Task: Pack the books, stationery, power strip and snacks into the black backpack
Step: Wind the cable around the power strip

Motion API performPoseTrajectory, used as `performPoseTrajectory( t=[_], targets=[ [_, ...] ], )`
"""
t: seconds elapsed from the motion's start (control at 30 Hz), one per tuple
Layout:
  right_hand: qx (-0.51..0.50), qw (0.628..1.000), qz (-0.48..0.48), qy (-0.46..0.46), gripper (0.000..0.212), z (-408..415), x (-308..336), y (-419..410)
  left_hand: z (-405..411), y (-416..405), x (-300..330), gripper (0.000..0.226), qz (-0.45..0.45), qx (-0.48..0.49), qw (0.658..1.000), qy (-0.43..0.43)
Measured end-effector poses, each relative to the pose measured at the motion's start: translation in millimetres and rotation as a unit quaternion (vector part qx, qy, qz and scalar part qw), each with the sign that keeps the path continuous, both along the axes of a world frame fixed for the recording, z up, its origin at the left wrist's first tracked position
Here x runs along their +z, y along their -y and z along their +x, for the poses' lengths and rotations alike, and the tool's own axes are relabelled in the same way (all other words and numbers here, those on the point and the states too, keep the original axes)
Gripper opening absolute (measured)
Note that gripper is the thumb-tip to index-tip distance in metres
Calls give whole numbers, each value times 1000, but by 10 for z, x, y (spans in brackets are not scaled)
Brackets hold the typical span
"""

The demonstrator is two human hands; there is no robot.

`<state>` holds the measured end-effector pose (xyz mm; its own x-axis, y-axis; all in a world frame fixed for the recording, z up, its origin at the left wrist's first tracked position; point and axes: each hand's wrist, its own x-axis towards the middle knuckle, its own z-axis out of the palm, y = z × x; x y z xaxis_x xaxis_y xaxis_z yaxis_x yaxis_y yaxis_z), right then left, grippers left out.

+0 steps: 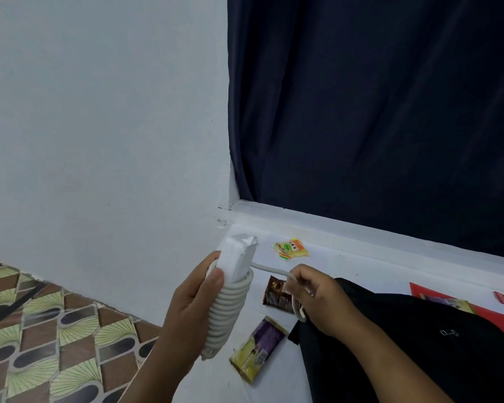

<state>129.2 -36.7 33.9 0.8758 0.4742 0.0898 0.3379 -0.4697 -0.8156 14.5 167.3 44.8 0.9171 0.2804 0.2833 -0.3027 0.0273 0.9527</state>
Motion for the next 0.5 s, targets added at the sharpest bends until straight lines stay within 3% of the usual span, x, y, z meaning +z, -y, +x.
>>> performPoseTrajectory(
  t=[0.1, 0.3, 0.5],
  targets=[
    [18, 1000, -14, -4, 14, -38, 66, -54, 50, 2, -66, 36, 10, 70, 997, -9],
    [66, 978, -150, 128, 5, -158, 331, -157, 89, -84, -160, 41, 106, 212, 969, -73],
    [91, 919, -275, 268, 30, -396, 715, -288, 64, -98, -135, 36, 195, 210, 953, -93]
  ],
)
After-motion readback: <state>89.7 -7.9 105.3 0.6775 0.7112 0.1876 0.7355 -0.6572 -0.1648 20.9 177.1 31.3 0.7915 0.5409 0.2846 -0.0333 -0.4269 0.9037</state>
